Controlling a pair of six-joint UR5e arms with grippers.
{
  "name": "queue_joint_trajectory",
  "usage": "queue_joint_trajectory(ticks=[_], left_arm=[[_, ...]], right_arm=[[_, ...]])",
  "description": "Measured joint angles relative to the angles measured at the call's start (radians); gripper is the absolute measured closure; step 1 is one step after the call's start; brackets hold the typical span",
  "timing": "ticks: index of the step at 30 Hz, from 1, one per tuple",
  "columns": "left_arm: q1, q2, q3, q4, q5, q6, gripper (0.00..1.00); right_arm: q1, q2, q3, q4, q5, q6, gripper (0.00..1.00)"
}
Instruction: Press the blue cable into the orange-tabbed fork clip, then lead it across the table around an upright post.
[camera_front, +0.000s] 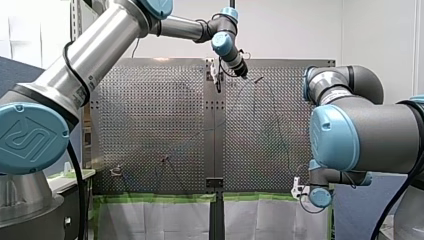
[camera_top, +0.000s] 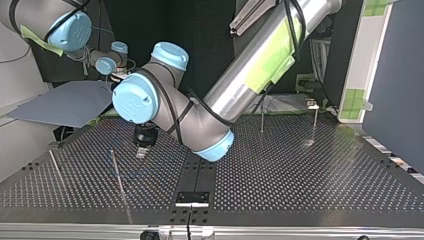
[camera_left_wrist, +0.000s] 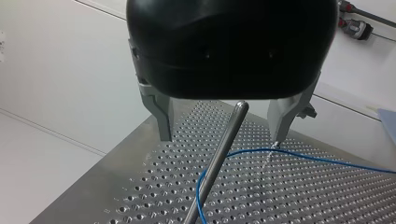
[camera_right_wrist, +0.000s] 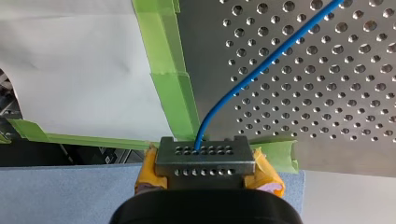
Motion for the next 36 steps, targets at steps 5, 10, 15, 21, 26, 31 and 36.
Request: queue_joint_trajectory(ticks=[5, 10, 15, 21, 26, 31, 36], left_arm=[[-0.001, 0.0, 0.0, -0.003, -0.002, -0.005, 0.0], [-0.006, 0.012, -0.021, -0.021, -0.024, -0.003, 0.0], [-0.002, 0.054, -0.067, 0.007, -0.009, 0.004, 0.0], [0.003, 0.113, -0.127, 0.065, -0.016, 0.003, 0.0], [0.007, 0.161, -0.174, 0.112, -0.055, -0.017, 0.0], [0.009, 0.206, -0.219, 0.157, -0.091, -0.023, 0.0], [0.008, 0.255, -0.268, 0.206, -0.099, 0.011, 0.0]], right_arm=[[0.0, 0.0, 0.0, 0.0, 0.0, 0.0, 1.0], [0.0, 0.0, 0.0, 0.0, 0.0, 0.0, 1.0], [0.0, 0.0, 0.0, 0.0, 0.0, 0.0, 1.0], [0.001, 0.0, 0.0, 0.0, 0.0, -0.001, 1.0], [0.001, 0.0, 0.0, 0.0, 0.0, -0.001, 1.0], [0.003, 0.0, 0.0, 0.0, -0.001, -0.001, 1.0], [0.005, 0.0, -0.001, 0.0, -0.003, -0.002, 1.0]])
